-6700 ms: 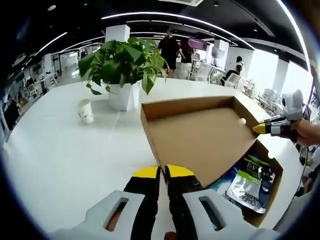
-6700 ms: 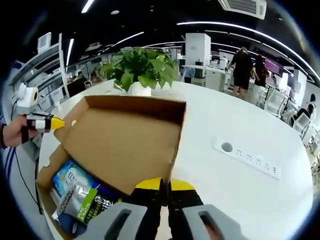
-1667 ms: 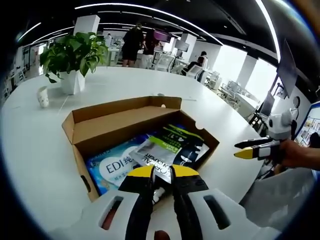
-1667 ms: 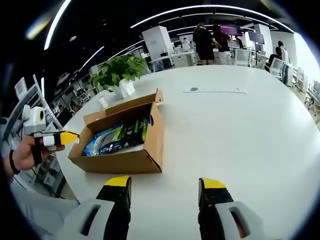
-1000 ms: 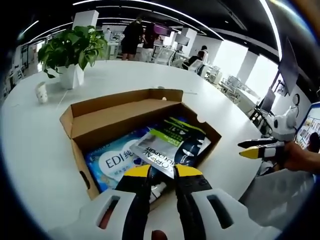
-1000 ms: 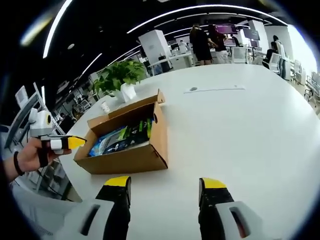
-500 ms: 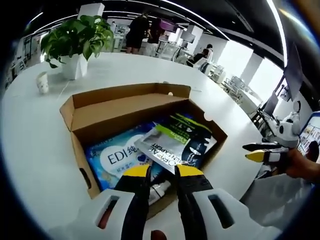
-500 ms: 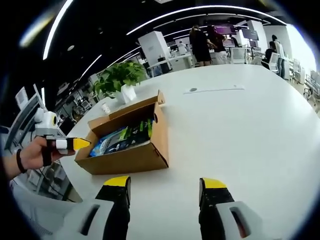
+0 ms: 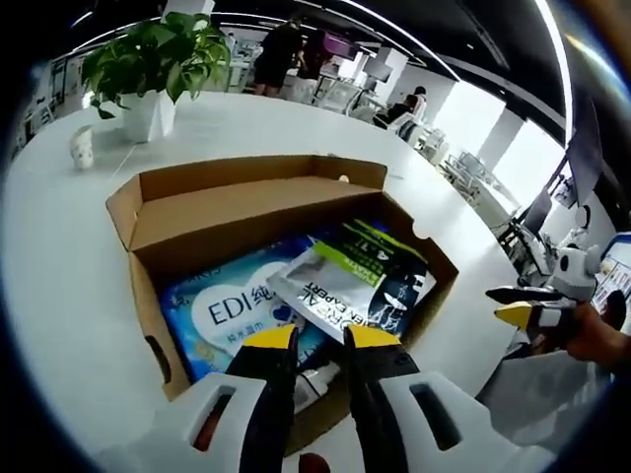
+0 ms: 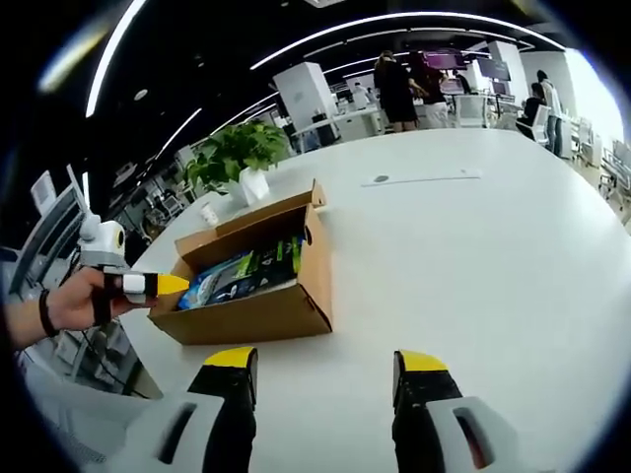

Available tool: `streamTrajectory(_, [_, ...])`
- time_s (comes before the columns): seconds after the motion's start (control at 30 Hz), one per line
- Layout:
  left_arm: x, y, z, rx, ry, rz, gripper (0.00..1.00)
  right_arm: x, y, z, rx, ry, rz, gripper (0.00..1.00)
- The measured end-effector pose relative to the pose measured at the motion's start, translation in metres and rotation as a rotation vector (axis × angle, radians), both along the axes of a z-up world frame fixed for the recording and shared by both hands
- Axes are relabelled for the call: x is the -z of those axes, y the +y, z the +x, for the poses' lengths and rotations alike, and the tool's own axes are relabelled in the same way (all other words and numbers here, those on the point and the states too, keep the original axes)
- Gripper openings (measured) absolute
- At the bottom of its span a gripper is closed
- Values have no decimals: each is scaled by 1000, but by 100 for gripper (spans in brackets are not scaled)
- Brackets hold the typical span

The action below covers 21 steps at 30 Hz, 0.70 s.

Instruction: Operate the shoe box by opening the lid, removing the specified soft item, and placing it in the target area until the item is outside and the box remains undamaged.

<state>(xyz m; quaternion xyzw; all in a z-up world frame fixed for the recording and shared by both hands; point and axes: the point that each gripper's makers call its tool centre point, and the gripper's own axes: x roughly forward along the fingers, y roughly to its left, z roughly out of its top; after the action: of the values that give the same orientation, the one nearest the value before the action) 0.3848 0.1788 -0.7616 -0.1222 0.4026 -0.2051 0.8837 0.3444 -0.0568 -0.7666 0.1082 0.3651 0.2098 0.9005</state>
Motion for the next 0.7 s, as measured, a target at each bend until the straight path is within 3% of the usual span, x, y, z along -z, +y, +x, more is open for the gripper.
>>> streamTrajectory(0.7, [25,-14,4,9,106,-48,18,7,-5,-3,3,21,-5,53])
